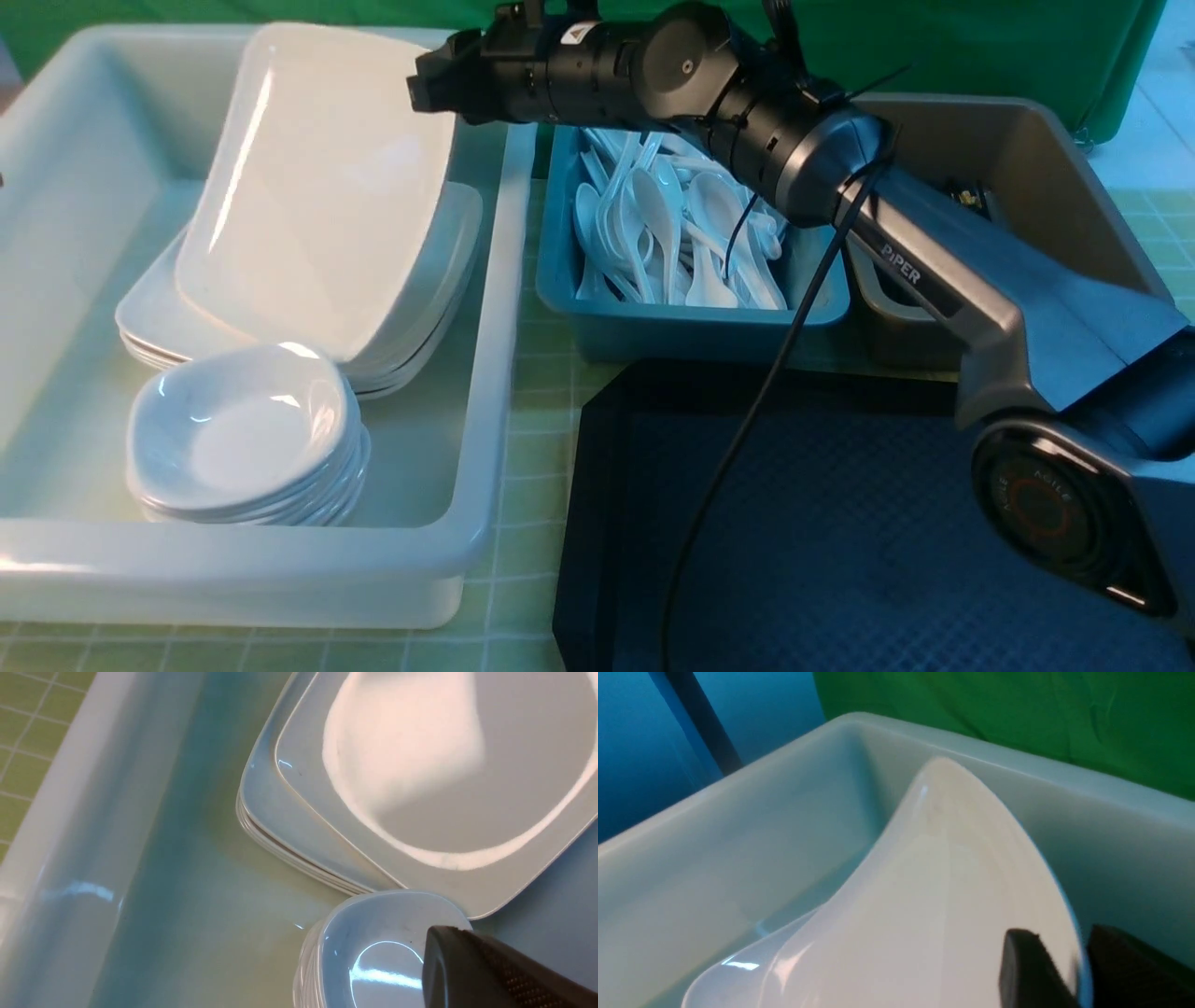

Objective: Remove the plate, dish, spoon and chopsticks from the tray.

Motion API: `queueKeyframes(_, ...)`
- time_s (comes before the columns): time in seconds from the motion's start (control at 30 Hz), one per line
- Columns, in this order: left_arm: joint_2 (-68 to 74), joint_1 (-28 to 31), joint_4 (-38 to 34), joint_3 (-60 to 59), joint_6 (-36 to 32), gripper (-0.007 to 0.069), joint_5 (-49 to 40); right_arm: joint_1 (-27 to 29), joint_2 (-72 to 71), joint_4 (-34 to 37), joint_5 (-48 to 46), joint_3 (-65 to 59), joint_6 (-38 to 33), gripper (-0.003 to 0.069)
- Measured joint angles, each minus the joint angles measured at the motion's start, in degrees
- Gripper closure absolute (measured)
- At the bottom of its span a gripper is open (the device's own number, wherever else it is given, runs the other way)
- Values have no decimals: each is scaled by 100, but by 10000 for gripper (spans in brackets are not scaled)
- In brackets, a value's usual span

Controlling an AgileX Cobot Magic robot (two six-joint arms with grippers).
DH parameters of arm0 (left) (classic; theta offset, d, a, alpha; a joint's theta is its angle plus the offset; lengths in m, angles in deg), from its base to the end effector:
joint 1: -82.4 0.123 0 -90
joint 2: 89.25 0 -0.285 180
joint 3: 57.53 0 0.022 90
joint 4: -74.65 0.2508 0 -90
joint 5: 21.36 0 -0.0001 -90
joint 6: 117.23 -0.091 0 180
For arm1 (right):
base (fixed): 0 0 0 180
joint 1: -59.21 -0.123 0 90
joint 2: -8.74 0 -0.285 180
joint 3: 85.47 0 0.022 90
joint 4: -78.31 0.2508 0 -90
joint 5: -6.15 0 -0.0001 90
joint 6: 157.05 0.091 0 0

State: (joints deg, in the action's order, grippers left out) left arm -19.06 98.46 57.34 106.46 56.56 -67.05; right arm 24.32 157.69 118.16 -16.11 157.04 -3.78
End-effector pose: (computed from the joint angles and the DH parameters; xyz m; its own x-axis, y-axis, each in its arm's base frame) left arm 0.2165 0.0421 0.3718 -0.6092 -0.2829 -0.7408 -0.1803 0.9591 -0.2180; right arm 0.4621 0.3492 0.2863 -0.3354 -0.0092 -0.9420 -0.6971 0.6750 0.2417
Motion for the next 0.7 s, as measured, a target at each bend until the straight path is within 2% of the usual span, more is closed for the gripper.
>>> queueKeyframes(0.1, 0, 0, 0, 0, -16, 640, 0, 0, 0, -164, 128, 0, 0, 361)
queueKeyframes(0.17, 0, 0, 0, 0, -16, 640, 0, 0, 0, -207, 169, 6, 0, 340)
queueKeyframes(0.47, 0, 0, 0, 0, -16, 640, 0, 0, 0, -244, 161, 6, 18, 331)
queueKeyframes(0.57, 0, 0, 0, 0, -37, 640, -56, 20, -143, -405, -294, 6, 23, 398)
queueKeyframes(0.7, 0, 0, -126, 0, -317, 640, -176, 217, -703, -988, -1593, 6, 350, 592)
